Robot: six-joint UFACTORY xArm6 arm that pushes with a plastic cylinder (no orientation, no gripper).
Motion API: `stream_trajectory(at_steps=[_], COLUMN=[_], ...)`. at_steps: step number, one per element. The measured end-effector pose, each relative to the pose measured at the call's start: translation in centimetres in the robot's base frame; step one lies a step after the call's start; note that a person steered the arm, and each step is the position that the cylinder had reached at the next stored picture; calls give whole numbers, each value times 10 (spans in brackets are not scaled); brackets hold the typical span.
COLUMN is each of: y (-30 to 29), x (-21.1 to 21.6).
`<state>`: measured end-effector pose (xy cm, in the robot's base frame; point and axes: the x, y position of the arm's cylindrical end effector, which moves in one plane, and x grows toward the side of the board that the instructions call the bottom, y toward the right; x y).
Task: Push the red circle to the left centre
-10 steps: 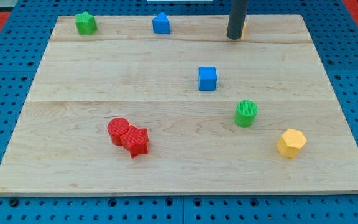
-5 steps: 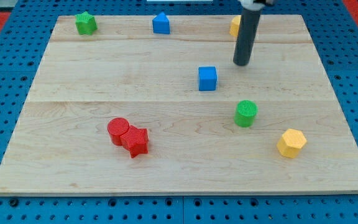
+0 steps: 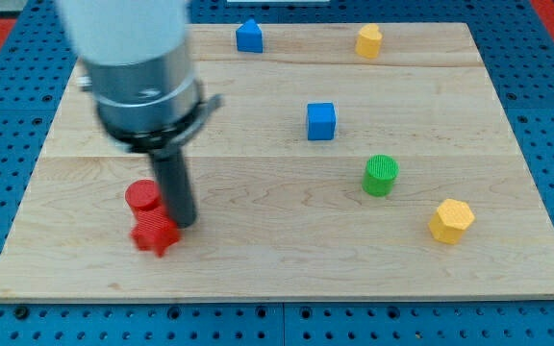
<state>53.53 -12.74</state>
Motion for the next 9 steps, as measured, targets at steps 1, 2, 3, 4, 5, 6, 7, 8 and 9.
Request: stream_trajectory(at_steps=[1, 2, 3, 4, 5, 6, 7, 8, 9], y=[-63, -75, -85, -69, -63, -62, -55, -13, 10], x=[-5, -20, -64, -46, -47, -80, -104, -104, -112])
